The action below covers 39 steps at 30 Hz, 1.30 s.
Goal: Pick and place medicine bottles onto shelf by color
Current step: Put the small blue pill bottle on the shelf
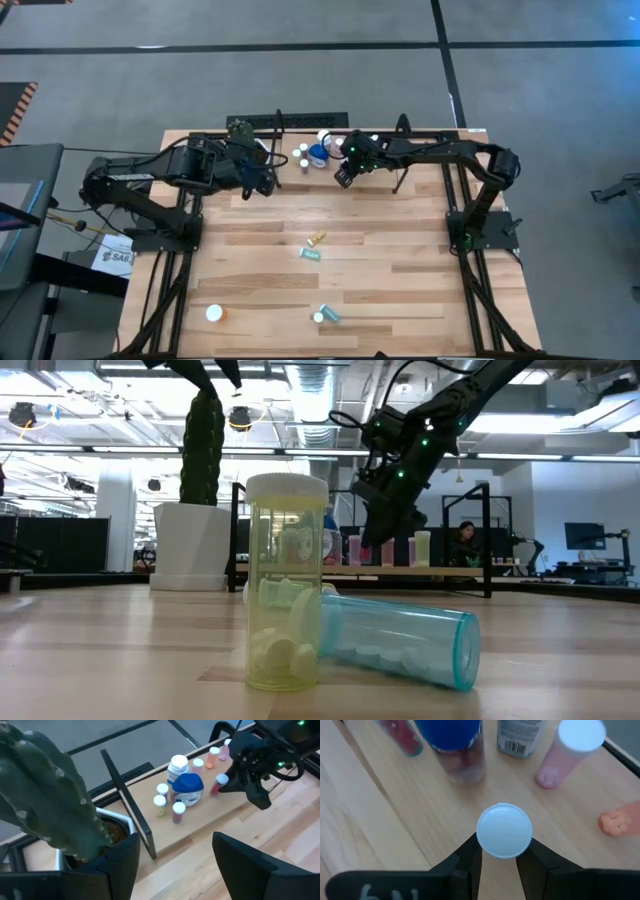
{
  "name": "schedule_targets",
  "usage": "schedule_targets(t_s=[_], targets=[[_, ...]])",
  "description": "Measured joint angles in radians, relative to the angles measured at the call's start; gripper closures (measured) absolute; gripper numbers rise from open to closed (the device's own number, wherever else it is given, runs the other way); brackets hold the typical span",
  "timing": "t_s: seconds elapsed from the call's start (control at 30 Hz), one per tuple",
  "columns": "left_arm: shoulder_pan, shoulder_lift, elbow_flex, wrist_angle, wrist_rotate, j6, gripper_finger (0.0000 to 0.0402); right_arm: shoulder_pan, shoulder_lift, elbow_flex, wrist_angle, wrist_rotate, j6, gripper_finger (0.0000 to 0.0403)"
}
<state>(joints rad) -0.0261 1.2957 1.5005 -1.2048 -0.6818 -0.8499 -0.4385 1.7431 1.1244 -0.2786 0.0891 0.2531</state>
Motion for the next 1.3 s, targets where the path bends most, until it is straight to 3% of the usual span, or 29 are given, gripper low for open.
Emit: schedule_targets(t_s=[0.87,1.3], targets=[[0.064,0.000,0.000,0.000,0.050,0.098,0.0167,-0.016,0.044,0.000,0.081,0.015,-0.056,0.0276],[0.064,0.000,0.000,0.000,0.051,0.097,0.0167,-0.030,0.044,0.002,0.096,0.015,-0.105,0.0203]])
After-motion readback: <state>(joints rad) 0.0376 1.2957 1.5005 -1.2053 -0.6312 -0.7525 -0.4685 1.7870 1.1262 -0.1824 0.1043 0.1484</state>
